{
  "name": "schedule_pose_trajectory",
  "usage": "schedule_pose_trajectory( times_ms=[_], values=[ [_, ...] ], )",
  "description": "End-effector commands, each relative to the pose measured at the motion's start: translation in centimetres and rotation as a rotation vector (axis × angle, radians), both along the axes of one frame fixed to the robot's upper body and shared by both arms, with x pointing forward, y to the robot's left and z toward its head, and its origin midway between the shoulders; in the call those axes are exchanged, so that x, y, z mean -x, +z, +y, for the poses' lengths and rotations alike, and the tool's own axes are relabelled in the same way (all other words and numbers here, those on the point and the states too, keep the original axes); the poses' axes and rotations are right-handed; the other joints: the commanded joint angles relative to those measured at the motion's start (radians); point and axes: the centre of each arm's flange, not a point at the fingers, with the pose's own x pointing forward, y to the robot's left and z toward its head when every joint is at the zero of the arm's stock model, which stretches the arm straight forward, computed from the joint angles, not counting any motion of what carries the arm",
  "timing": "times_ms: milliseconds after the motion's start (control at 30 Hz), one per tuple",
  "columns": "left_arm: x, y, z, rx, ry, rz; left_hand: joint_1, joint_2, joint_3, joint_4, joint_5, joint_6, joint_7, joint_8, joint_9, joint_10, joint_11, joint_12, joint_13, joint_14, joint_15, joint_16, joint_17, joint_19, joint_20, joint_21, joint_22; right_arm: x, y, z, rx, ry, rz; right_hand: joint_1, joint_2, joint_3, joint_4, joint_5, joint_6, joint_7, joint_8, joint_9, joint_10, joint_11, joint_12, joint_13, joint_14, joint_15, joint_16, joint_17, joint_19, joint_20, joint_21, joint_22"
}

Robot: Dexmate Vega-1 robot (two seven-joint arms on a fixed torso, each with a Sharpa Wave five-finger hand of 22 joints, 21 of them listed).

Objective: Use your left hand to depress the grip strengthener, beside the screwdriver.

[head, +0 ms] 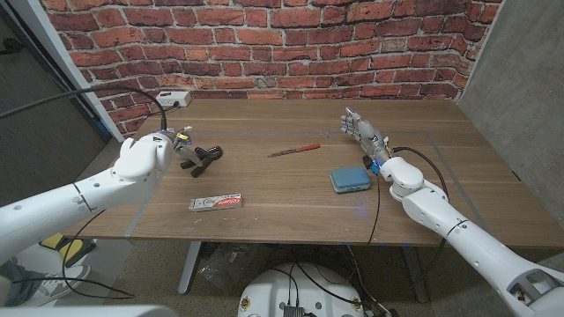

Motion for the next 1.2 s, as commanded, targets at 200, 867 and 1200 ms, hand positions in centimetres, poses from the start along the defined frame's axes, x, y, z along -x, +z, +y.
schedule_pose_trajectory(
  times_ms=[200,867,1200],
  values=[
    [-0.1,-3.3,0.1,0.05,-0.007,-0.002,0.0,0.007,-0.006,0.002,-0.002,0.001,0.0,-0.001,0.003,0.004,0.001,-0.006,0.004,0.003,-0.054,0.0,0.004,-0.004,-0.006,-0.003,0.0,-0.2,0.1,-0.2,0.024,-0.002,0.017,0.009,0.0,0.001,-0.001,0.002,-0.007,0.001,-0.005,0.004,0.007,-0.001,-0.002,0.003,0.012,0.001,0.0,0.003,0.008,0.001,-0.001,0.006],
    [-1.3,-3.5,0.4,0.055,-0.027,0.036,0.039,0.028,0.0,-0.002,-0.006,0.038,0.016,0.003,0.001,0.032,0.017,-0.005,0.002,0.011,-0.064,-0.003,-0.001,-0.05,-0.092,-0.042,-0.004,-0.3,-0.2,-0.2,0.026,-0.009,0.039,0.009,0.001,0.0,-0.001,0.002,-0.007,0.001,-0.006,0.004,0.01,-0.001,-0.004,0.003,0.014,0.001,0.0,0.004,0.009,0.002,-0.002,0.006],
    [-1.3,-3.7,0.8,0.062,-0.034,0.018,0.039,0.027,-0.004,0.0,-0.008,0.042,0.016,0.002,0.001,0.029,0.021,-0.009,0.001,0.003,-0.064,-0.009,-0.002,-0.048,-0.102,-0.046,-0.006,-0.1,-0.2,-0.3,0.029,-0.012,0.042,0.009,0.001,0.0,-0.001,0.001,-0.007,0.002,-0.006,0.004,0.011,0.0,-0.005,0.003,0.015,0.003,0.0,0.004,0.012,0.003,-0.002,0.006]
  ],
)
